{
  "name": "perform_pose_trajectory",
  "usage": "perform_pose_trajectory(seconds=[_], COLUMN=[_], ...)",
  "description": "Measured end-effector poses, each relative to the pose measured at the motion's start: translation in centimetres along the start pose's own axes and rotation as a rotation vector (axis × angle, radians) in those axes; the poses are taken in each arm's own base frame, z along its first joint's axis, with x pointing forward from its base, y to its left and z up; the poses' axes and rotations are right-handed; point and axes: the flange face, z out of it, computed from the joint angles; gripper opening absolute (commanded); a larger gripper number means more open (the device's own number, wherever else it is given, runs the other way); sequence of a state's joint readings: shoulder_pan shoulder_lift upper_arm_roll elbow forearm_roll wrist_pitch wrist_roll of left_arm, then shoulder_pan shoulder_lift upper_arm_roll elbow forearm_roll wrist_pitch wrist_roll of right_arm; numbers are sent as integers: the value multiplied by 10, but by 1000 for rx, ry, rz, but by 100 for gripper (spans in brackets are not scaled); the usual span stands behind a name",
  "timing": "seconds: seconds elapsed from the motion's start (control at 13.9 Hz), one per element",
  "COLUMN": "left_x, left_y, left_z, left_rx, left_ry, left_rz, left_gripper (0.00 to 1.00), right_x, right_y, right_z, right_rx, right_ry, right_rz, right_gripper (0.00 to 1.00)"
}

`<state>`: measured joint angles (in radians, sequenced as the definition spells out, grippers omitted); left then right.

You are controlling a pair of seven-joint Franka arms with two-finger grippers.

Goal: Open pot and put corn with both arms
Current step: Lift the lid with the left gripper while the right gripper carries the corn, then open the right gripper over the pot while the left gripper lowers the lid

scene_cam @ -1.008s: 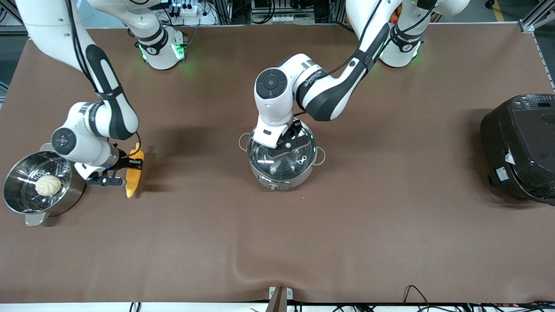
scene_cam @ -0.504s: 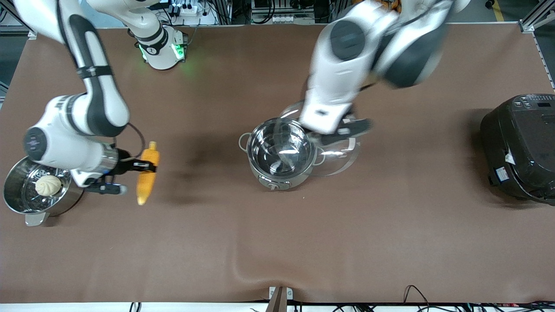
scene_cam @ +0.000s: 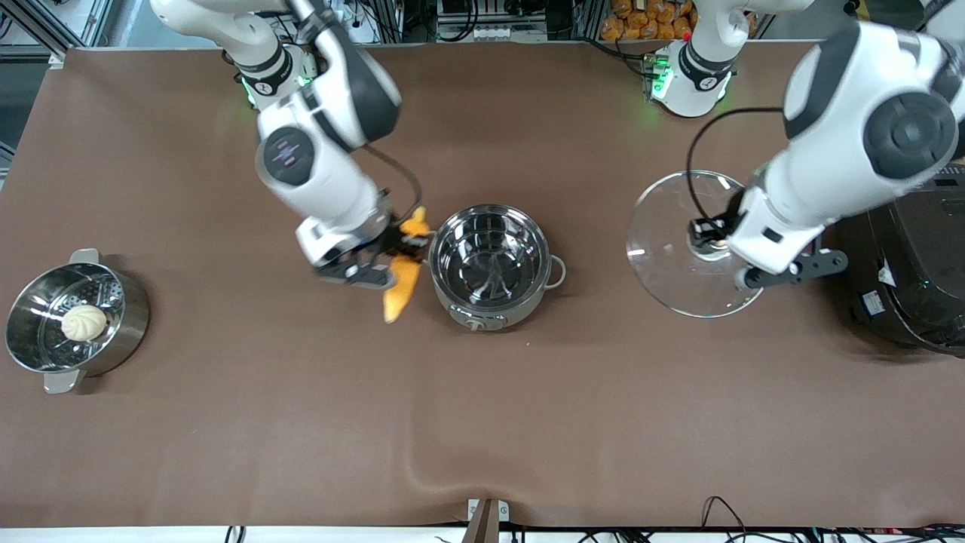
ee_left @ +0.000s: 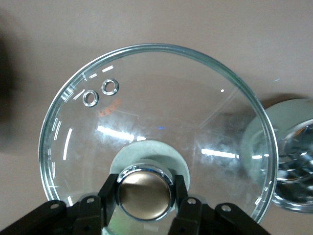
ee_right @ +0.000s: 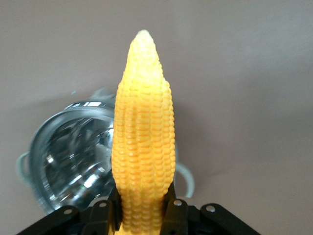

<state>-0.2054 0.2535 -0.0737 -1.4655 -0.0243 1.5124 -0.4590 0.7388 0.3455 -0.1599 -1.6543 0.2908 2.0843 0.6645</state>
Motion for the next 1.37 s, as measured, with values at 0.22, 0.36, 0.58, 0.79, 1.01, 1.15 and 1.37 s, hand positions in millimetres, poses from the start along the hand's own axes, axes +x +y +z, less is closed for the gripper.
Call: perform_pose_trajectory(seconds=[0.22, 0.36, 0.58, 0.79, 1.01, 1.15, 1.37], left_x=[14, 24, 26, 20, 13, 11, 11], left_y=[-33, -56, -83, -86, -88, -89, -90], left_z=[35, 68, 129, 184, 219, 234, 257], left_rx=[7, -1, -15, -11, -20, -30, -42], left_ry=[-42, -15, 20, 69, 115, 158, 188], left_rz=[7, 48, 52, 62, 68, 70, 70], left_gripper=[0, 0, 0, 0, 0, 0, 0], right_x=[-35, -47, -44, -38, -24, -5, 62], right_y=[-53, -70, -70, -70, -61, -42, 33], right_z=[45, 94, 120, 110, 92, 70, 18], right_rx=[45, 45, 14, -13, -37, -61, -99], right_ry=[63, 87, 105, 144, 151, 148, 126], right_rz=[25, 32, 18, -15, 3, 38, 57], right_gripper=[23, 69, 100, 100, 100, 100, 100])
